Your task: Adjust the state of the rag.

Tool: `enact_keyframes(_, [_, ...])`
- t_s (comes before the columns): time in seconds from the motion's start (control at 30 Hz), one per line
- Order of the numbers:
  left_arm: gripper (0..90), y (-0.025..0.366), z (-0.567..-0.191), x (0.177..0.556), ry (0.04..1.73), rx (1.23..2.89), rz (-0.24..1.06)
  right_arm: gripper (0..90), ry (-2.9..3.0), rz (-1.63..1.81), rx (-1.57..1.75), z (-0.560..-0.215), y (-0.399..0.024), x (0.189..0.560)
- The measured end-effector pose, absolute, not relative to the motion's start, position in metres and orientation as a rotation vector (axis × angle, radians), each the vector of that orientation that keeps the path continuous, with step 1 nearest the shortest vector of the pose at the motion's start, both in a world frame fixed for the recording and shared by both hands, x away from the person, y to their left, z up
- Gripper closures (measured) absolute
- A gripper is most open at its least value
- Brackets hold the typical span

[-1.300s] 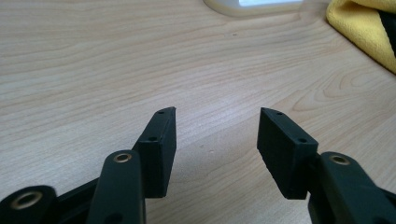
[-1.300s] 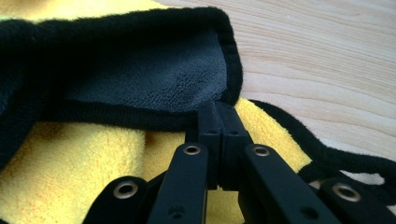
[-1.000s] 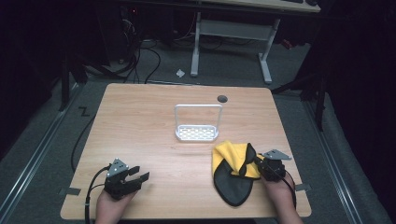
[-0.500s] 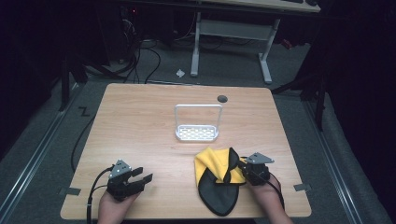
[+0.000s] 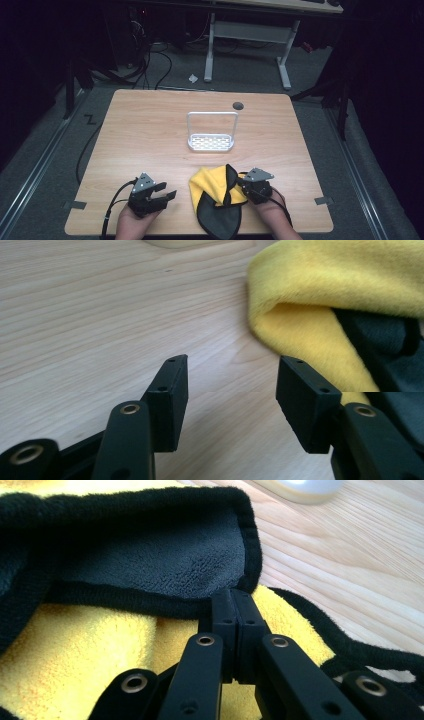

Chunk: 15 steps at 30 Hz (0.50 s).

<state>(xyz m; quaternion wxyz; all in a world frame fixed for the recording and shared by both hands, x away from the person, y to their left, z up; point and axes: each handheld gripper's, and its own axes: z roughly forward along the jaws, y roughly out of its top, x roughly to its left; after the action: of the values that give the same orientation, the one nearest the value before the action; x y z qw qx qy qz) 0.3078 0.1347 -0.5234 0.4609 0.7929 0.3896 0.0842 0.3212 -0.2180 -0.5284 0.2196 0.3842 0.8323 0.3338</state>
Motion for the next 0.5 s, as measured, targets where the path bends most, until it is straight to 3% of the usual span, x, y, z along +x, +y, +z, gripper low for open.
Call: enact_keyframes(0.5, [44.1, 0.071, -0.520, 0.302, 0.833, 2.046, 0.140, 90.0, 2.303, 0.903, 1.018, -0.529, -0.211, 0.317])
